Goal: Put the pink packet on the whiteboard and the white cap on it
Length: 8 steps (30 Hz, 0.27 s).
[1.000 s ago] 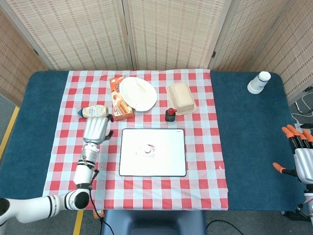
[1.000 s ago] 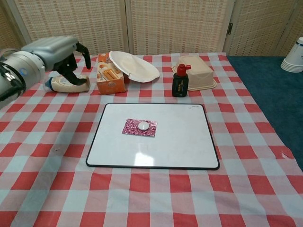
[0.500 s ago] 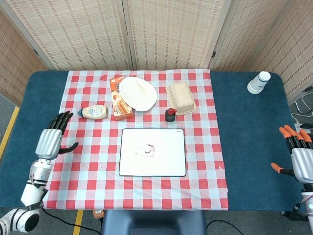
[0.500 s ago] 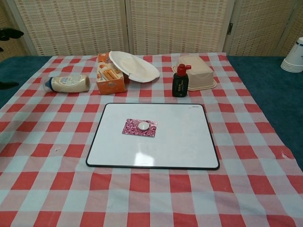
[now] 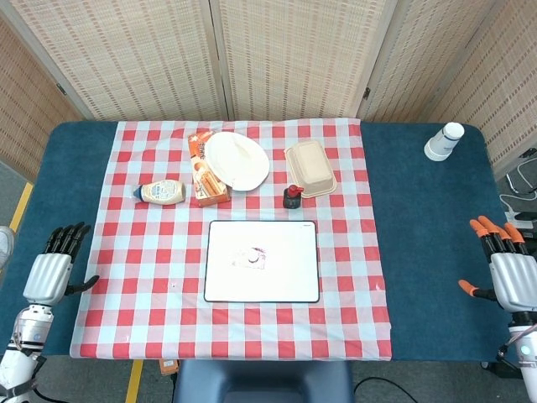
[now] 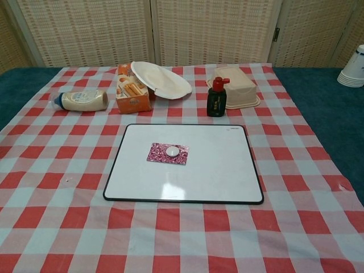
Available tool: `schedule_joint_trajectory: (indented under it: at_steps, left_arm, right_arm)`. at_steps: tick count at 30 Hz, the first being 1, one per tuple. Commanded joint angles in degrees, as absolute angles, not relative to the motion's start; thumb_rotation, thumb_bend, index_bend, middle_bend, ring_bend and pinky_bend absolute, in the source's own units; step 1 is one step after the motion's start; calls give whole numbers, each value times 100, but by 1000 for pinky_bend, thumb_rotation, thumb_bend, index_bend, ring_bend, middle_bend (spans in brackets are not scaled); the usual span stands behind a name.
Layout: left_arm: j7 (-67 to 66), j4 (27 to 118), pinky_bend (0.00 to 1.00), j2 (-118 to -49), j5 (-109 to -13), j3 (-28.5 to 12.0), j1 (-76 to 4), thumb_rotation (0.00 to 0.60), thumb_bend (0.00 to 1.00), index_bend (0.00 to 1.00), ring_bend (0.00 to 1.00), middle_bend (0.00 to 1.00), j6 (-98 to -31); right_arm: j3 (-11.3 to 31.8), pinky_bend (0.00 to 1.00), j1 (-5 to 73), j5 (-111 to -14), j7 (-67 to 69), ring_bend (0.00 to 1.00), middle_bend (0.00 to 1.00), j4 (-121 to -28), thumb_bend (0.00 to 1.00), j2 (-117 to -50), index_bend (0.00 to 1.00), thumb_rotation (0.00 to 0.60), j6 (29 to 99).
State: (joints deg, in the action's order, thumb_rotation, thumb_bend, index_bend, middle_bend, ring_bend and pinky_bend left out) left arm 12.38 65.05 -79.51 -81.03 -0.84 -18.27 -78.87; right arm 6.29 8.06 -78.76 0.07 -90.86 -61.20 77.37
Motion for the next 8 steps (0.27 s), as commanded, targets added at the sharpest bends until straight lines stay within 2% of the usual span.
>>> schedule_joint_trajectory:
  at_steps: [1, 8]
  left_arm:
    - [1393, 6406, 4, -7824, -8063, -66, -1802, 600, 167, 0, 0, 0, -7631]
    - [1565, 6348, 4, -7776, -8080, -97, -1773, 600, 164, 0, 0, 0, -7510]
  right_arm:
    - [644, 20, 823, -7863, -19, 0, 0, -9062, 1, -6148, 73, 600, 7741]
    - [657, 20, 838, -7848, -16, 0, 0, -9002, 1, -6193, 73, 600, 7742]
